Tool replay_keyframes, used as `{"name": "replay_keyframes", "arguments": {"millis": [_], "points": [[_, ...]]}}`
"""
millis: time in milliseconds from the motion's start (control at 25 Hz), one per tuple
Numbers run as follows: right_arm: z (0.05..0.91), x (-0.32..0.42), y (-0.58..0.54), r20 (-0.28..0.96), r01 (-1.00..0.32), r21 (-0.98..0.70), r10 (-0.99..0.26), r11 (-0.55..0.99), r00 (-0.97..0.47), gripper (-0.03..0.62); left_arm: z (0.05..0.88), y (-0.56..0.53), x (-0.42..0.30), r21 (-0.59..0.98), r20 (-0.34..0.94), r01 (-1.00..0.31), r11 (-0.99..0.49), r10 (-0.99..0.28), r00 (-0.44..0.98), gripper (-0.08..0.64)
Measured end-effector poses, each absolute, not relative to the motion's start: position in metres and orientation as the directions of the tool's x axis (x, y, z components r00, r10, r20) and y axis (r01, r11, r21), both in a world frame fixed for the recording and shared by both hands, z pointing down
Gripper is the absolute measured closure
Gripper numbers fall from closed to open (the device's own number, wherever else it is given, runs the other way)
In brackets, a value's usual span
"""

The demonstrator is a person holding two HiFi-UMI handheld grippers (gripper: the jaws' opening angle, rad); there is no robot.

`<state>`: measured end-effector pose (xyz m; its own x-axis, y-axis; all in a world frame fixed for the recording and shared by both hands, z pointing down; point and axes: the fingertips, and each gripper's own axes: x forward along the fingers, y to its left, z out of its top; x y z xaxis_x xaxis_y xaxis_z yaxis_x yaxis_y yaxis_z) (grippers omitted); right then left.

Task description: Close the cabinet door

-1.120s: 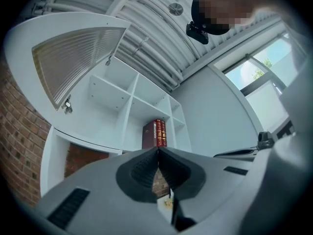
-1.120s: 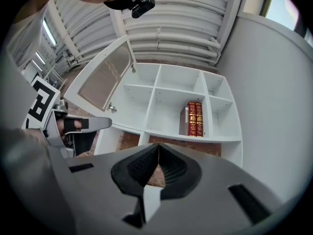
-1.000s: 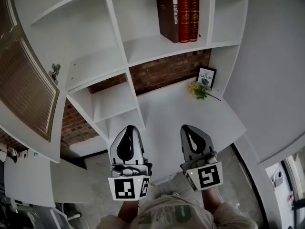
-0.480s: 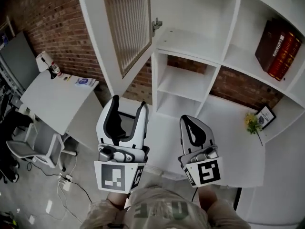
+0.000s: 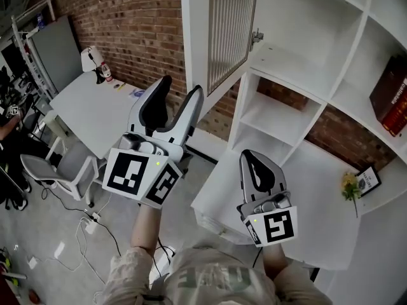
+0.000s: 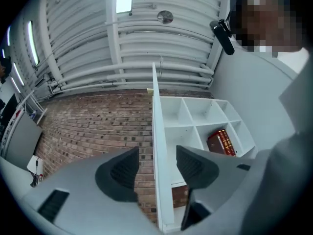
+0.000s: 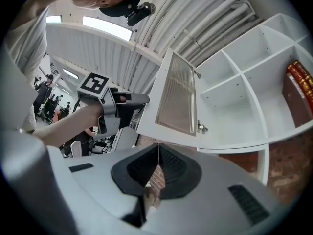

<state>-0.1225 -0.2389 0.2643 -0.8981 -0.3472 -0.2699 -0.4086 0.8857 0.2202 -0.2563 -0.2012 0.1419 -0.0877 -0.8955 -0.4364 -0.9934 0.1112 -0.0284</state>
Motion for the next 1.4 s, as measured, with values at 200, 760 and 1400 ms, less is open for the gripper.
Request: {"name": "replay_keyframes", "arguments": {"millis": [200,760,1400], "points": [[0.265,-0.119,-0.241,-0.266,-0.42,0.206,-0.363,0.884,-0.893,0.575,0.142,-0.214,-0.256,-0.045,-0.401,-0.996,0.08,-0.914,-0.056,0.347],[0.269,-0.113,-0.241,-0.263,-0.443,0.225,-0.384,0.868,-0.885,0.575,0.143,-0.218,-0.248,-0.05,-0.369,-0.999,0.02,-0.929,0.0,0.471],[0.267,-0.093,-0.242,-0.275,-0.495,0.237,-0.431,0.836,-0.859,0.575,0.144,-0.228,-0.18,-0.126,-0.32,-0.973,-0.194,-0.921,0.225,0.466]]}}
